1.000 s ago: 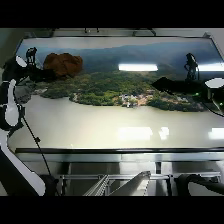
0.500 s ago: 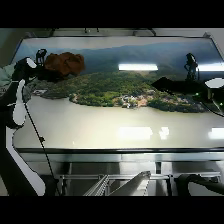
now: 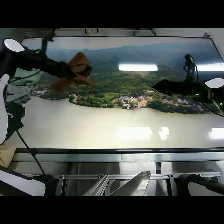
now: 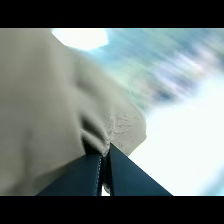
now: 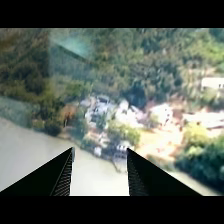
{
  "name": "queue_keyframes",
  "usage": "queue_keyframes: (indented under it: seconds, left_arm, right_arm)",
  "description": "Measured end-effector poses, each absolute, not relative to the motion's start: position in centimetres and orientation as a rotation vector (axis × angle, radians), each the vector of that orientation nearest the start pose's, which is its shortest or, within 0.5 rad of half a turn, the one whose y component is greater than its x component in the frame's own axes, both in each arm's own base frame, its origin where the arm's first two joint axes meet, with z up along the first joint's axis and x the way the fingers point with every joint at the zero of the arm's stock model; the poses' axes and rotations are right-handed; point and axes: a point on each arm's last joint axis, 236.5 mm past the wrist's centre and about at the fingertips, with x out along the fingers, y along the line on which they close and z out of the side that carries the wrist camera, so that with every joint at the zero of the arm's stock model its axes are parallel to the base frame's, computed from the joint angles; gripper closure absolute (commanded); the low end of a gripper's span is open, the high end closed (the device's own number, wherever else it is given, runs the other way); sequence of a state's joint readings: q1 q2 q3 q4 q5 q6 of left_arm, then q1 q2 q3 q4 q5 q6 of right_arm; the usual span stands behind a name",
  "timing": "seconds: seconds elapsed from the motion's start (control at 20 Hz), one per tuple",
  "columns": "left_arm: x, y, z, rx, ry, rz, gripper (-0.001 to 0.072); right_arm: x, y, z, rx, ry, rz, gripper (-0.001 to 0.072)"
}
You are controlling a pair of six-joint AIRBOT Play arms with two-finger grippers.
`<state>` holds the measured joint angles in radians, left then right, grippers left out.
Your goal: Fold the shirts.
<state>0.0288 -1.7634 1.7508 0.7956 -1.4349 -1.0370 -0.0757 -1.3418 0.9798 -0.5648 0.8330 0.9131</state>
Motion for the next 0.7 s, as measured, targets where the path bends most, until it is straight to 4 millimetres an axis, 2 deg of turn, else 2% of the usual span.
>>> queue_keyframes:
  seconds: [0.1, 0.2, 0.3, 0.35, 0.45, 0.55, 0.7]
  left_arm:
    - [42.0, -19.1, 5.7, -0.237, 1.236, -1.033, 0.0689]
    - [39.3, -22.4, 8.3, -0.262, 1.206, -1.175, 0.0688]
    - [38.0, -25.2, 12.9, -0.291, 1.1, -1.304, 0.0688]
    - [37.8, -26.5, 16.0, -0.304, 1.021, -1.362, 0.0688]
    - [36.6, -28.4, 20.5, -0.3, 0.919, -1.459, 0.0687]
    - [35.1, -30.1, 23.6, -0.288, 0.861, -1.534, 0.0687]
    - [32.6, -31.2, 26.6, -0.237, 0.805, -1.631, 0.0688]
  right_arm:
    - [43.0, 12.2, 1.9, 0.482, 0.921, 0.53, 0.0339]
    - [42.0, 12.9, 1.9, 0.488, 0.956, 0.573, 0.0339]
    - [41.0, 13.5, 1.9, 0.494, 0.987, 0.609, 0.0338]
    - [40.6, 13.8, 1.9, 0.5, 1.002, 0.625, 0.0338]
    - [39.8, 14.2, 1.9, 0.509, 1.028, 0.652, 0.0338]
    - [39.2, 14.6, 2.0, 0.515, 1.047, 0.672, 0.0338]
    - [38.8, 14.7, 2.0, 0.521, 1.063, 0.686, 0.0337]
